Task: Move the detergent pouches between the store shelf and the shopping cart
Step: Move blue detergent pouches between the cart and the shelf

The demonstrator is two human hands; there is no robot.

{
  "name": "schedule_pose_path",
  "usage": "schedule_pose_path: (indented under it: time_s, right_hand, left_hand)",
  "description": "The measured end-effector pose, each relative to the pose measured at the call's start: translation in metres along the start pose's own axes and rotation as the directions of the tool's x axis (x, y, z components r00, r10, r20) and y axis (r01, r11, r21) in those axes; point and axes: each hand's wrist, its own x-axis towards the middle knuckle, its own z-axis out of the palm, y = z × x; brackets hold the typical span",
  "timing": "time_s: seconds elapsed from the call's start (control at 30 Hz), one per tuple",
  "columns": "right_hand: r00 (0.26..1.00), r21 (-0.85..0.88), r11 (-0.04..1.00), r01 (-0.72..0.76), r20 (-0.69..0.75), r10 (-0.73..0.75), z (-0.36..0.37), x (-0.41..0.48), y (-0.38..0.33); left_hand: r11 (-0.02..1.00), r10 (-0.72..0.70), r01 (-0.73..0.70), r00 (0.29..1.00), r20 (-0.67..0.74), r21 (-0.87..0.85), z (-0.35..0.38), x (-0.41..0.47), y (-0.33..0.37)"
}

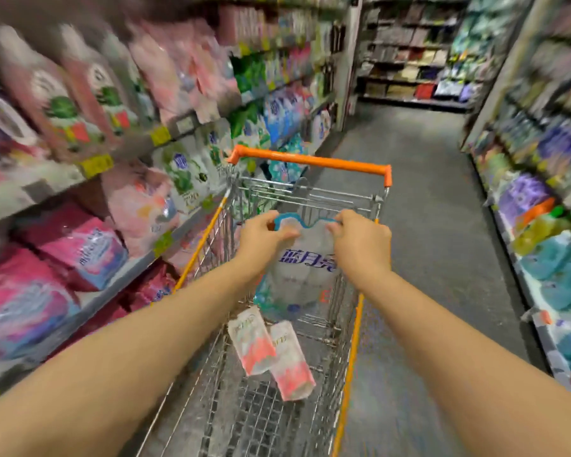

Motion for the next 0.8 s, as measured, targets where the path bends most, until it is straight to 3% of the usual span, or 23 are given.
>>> schedule_pose_path:
  time_s: [0.27,0.33,0.4,0.53,0.63,0.8]
  right_hand:
    - [0.955,0.116,0.965,0.237,-0.208,-0.21,-0.155,-0.072,-0.071]
    - [0.928,0.255,0.919,0.301,-0.301,-0.221,-0.182,-0.091,-0.088]
    - [0.919,0.498,0.794,0.348,-0.35,-0.184,-0.2,-0.116,-0.106]
    - [0.952,0.86,0.407,0.306,-0.282,-0.12,-0.211,-0.184,-0.162]
    - [0.961,0.972,0.115,0.206,-0.179,-0.21,-0.213,-0.231,-0.22]
    - [0.936,0.989,-0.145,0.03,-0.079,-0.342,-0.228,-0.307,-0.325]
  left_hand:
    - [0.976,0.138,-0.167,0.971,-0.193,-0.141,-0.082,-0.117,0.145]
    - [0.961,0.21,-0.246,0.948,-0.24,-0.127,-0.108,-0.15,0.181]
    - [0.939,0.278,-0.324,0.914,-0.296,-0.118,-0.136,-0.178,0.215]
    - [0.878,0.36,-0.455,0.833,-0.42,-0.15,-0.203,-0.236,0.275]
    - [0.816,0.395,-0.544,0.771,-0.499,-0.195,-0.258,-0.282,0.315]
    - [0.8,0.445,-0.59,0.705,-0.552,-0.109,-0.348,-0.351,0.353]
